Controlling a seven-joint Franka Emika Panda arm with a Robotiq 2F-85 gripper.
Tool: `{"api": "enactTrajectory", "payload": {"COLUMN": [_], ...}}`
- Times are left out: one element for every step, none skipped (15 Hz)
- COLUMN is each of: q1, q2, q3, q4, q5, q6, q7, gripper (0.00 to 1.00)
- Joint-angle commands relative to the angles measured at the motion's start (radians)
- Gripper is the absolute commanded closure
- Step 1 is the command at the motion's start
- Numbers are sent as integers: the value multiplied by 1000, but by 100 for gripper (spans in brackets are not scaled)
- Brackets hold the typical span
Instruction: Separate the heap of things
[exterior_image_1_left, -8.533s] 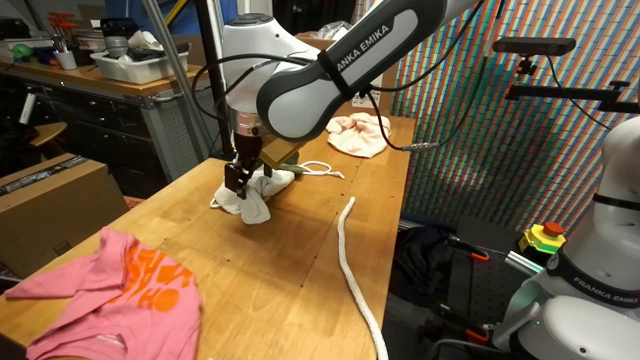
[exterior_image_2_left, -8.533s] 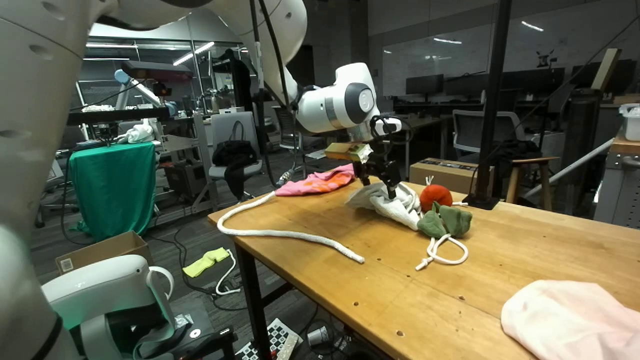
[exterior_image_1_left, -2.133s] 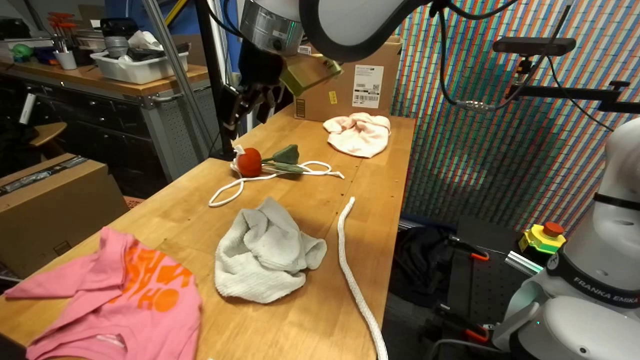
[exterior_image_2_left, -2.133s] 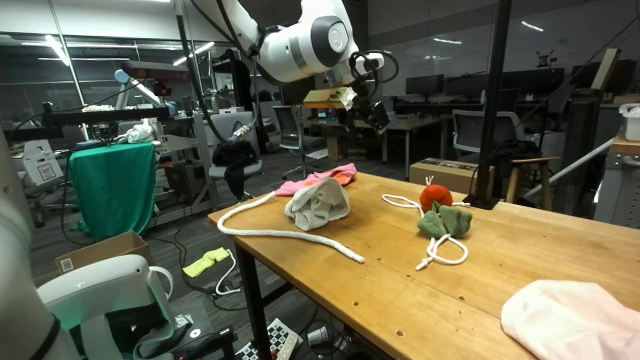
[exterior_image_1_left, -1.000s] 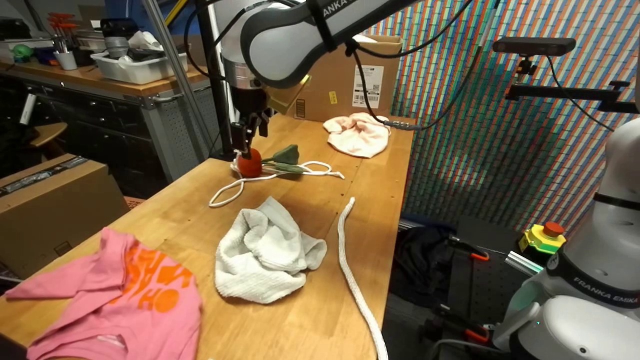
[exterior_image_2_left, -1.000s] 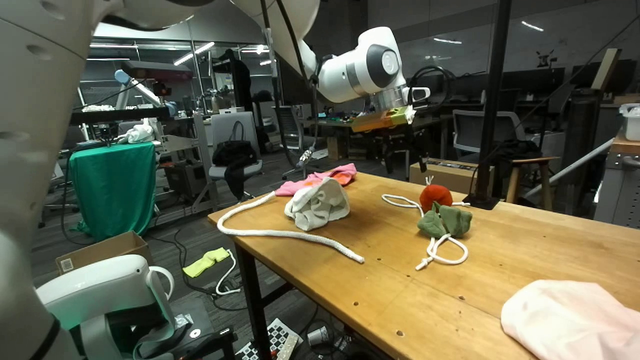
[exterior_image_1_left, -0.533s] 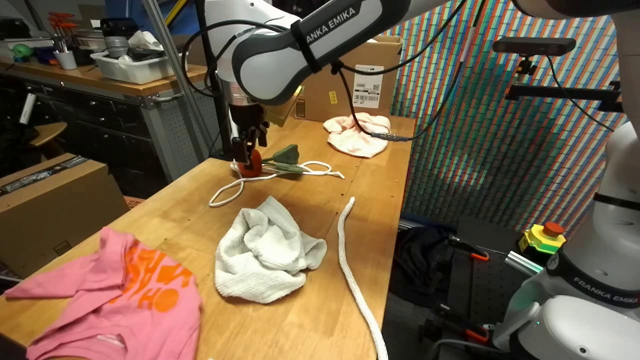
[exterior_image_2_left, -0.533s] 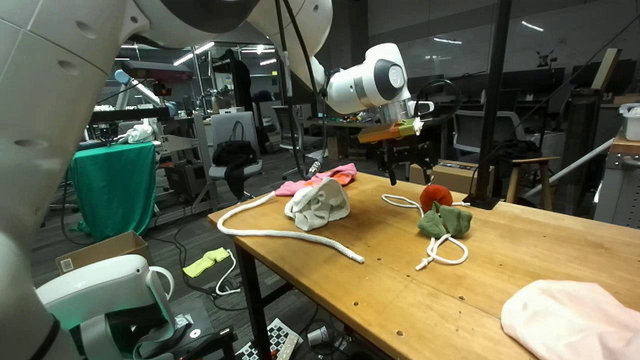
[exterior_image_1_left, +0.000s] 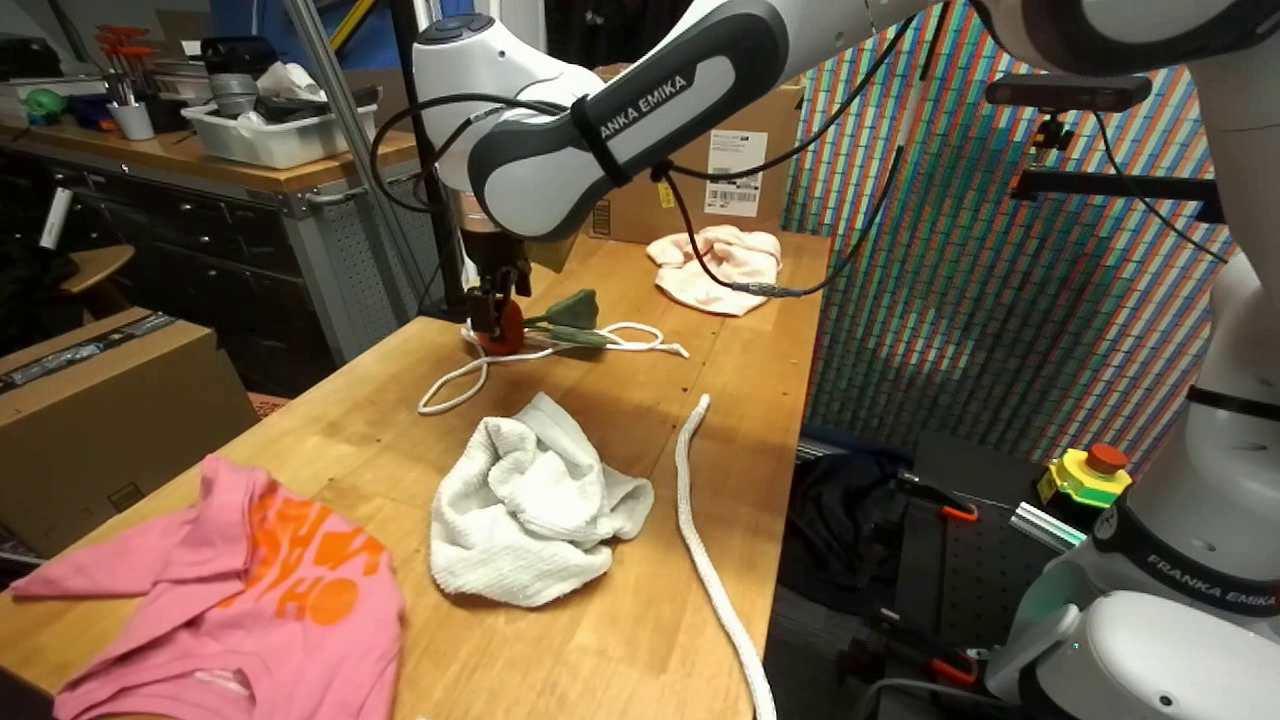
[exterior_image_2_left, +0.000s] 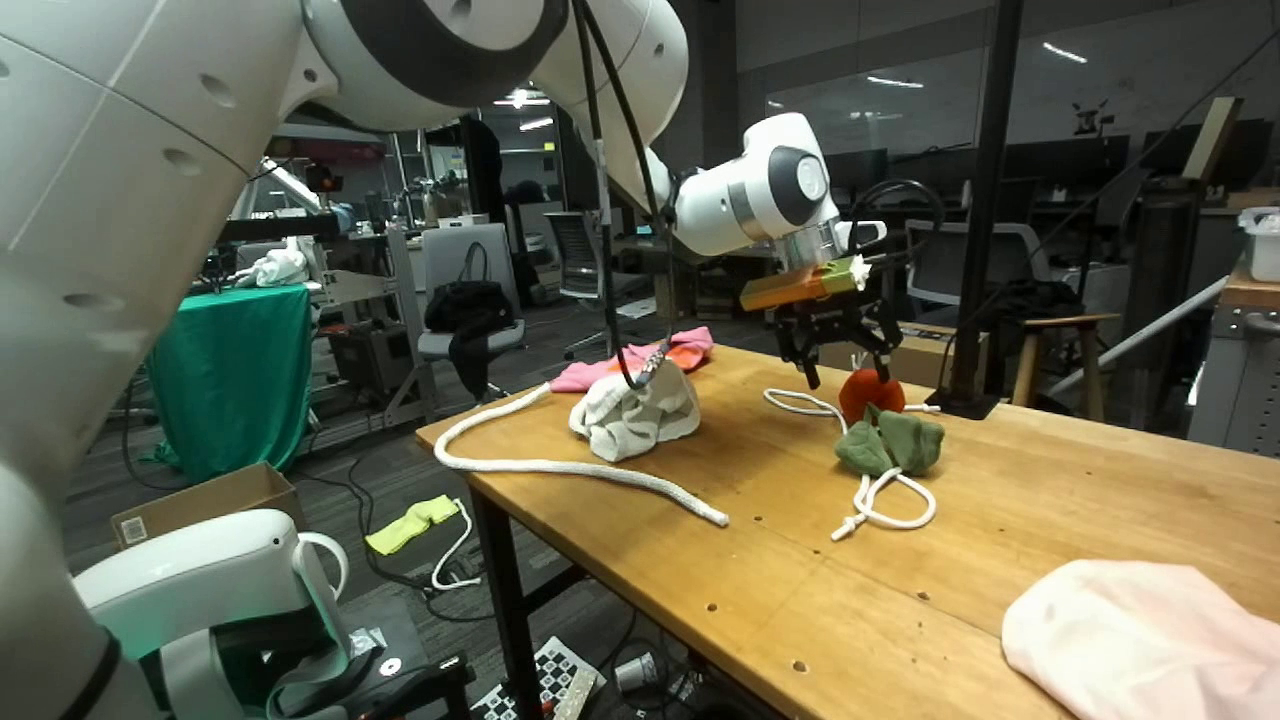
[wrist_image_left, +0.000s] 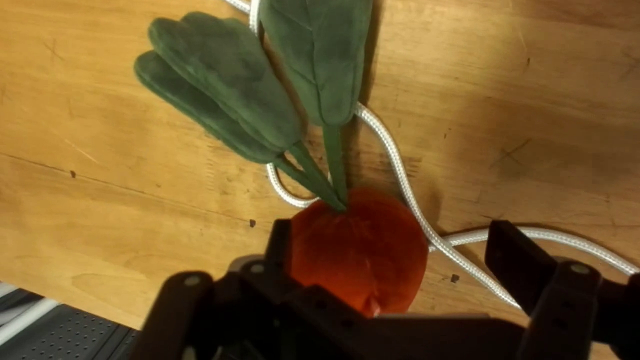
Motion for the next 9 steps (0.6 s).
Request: {"api": "enactTrajectory", "payload": {"q1": [14,14,15,17,18,20,22,23,23], "q2": [39,44,48,53,56,58,59,62,62], "q3": [-16,-16,-17,-19,-20,-23,-26,-29,-32], "q4": [48,51,54,56,56,56,55,56,56], "q5": [-3,-1,0,-1,-1,-6,-10,-11,-10], "q6": [41,50,55,64,67,73,81,86,86], "q7": [30,34,38,44,48,52,57,60,62], "gripper": [0,0,0,0,0,0,0,25,28]}}
